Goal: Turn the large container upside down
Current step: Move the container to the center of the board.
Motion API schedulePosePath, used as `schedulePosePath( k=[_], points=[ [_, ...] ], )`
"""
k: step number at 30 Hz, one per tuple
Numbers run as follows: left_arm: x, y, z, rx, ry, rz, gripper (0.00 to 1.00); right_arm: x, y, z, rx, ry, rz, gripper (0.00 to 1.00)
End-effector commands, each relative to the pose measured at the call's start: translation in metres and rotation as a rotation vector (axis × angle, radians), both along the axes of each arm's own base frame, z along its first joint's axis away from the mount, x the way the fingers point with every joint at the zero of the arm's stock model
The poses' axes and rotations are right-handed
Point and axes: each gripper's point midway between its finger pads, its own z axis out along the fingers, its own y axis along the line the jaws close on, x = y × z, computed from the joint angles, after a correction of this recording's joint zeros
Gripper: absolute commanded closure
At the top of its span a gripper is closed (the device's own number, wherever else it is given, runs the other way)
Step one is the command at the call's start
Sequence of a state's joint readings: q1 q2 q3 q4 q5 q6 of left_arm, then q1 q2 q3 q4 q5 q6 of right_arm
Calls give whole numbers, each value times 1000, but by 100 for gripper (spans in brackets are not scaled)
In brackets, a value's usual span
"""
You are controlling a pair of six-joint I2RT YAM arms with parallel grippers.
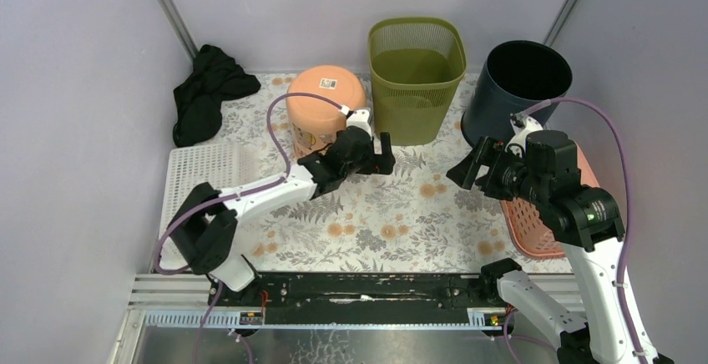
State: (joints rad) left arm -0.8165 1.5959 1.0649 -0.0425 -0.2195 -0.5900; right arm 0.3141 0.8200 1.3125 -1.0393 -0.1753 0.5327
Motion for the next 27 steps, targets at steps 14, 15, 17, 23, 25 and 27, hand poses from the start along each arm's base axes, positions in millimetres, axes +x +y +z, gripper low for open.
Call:
schedulePosePath(
  k=[14,15,17,23,25,27],
  points=[
    [-92,31,21,-158,233,51,3,-2,12,7,46,-15,62,15],
    [-93,32,19,-153,236,52,3,-3,13,7,46,-14,65,14],
    [-91,32,16,-143,236,57,3,-4,13,8,46,-11,73,14],
    [-75,30,2,-96,253,84,2,-6,13,7,45,-3,75,13],
    [-65,33,-6,-84,277,108,2,-7,13,6,43,0,76,13],
    [-54,40,-13,-68,289,144,2,-7,13,5,42,8,76,13]
  ],
)
